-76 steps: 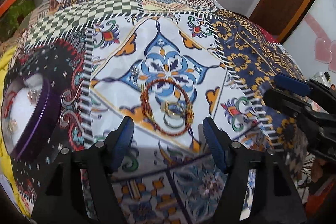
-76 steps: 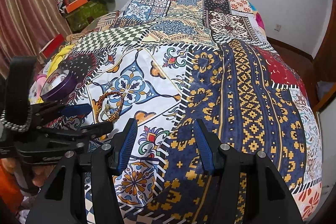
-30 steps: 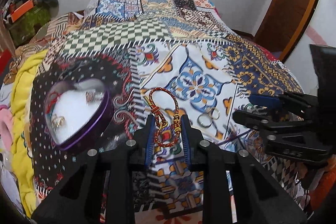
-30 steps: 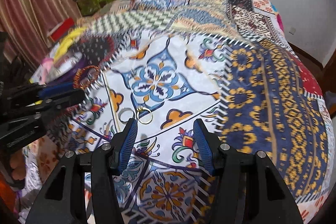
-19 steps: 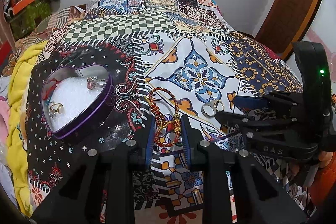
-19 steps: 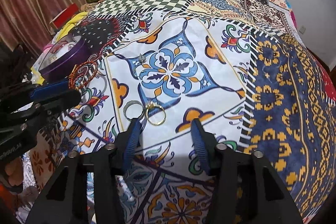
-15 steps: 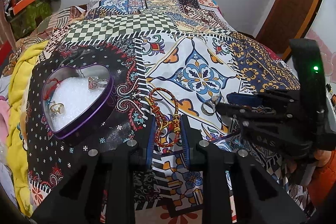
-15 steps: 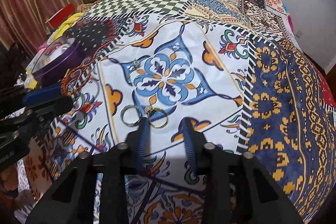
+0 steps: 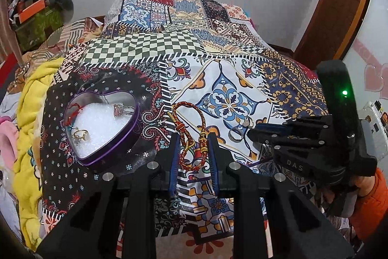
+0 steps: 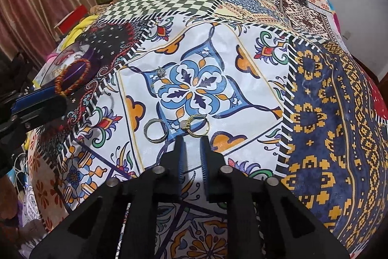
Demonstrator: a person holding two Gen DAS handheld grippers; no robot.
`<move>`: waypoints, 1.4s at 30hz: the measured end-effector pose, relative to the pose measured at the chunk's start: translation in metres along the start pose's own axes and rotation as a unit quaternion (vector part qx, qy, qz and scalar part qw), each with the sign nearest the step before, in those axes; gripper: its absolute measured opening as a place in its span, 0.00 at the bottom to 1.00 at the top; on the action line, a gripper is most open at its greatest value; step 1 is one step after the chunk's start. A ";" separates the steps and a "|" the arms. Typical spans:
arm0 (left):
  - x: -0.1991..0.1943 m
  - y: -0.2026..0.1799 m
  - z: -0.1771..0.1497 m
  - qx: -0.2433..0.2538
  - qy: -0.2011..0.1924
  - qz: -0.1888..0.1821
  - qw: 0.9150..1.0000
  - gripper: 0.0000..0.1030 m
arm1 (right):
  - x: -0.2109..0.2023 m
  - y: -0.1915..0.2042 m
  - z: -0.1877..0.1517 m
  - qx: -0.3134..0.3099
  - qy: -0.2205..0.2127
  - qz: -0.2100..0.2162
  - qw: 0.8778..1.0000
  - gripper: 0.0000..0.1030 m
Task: Organize jewelry
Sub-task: 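Close the right gripper on a silver ring while the left gripper holds the bracelet, then carry the bracelet over the heart tin with the left gripper while the right gripper carries the ring there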
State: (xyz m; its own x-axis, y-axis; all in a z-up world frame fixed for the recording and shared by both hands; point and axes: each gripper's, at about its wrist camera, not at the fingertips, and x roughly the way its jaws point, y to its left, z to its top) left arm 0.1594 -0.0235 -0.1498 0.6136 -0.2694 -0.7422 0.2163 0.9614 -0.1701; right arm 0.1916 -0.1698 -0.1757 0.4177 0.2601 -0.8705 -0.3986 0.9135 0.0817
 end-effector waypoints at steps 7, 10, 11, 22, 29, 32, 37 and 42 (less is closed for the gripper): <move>-0.005 0.006 -0.001 -0.007 -0.007 0.001 1.000 0.21 | 0.005 0.000 0.008 0.008 0.008 0.002 1.000 0.23; -0.006 0.010 -0.001 -0.012 -0.008 0.002 1.000 0.21 | 0.007 0.000 0.011 0.010 0.003 0.002 1.000 0.23; -0.005 0.011 -0.001 -0.014 -0.008 0.003 1.000 0.21 | 0.008 -0.001 0.011 0.011 0.001 0.003 1.000 0.23; -0.018 0.024 0.002 -0.026 -0.023 0.018 0.999 0.21 | 0.000 0.003 0.012 0.014 -0.008 0.000 1.000 0.20; -0.037 0.033 0.007 -0.029 -0.047 0.031 0.998 0.21 | -0.028 0.019 0.021 0.000 -0.045 0.010 0.999 0.20; -0.047 0.037 0.009 -0.029 -0.059 0.041 0.997 0.21 | -0.042 0.032 0.028 -0.012 -0.067 0.015 0.998 0.20; -0.061 0.044 0.012 -0.032 -0.076 0.055 0.995 0.21 | -0.062 0.052 0.041 -0.030 -0.103 0.038 0.994 0.20; -0.073 0.054 0.012 -0.041 -0.090 0.065 0.993 0.21 | -0.074 0.073 0.051 -0.046 -0.130 0.061 0.989 0.21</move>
State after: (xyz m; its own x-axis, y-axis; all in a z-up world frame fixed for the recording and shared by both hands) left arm 0.1355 0.0469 -0.0971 0.7595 -0.1408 -0.6350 0.0686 0.9882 -0.1371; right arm 0.1733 -0.1061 -0.0800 0.5523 0.4495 -0.7021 -0.5263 0.8411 0.1245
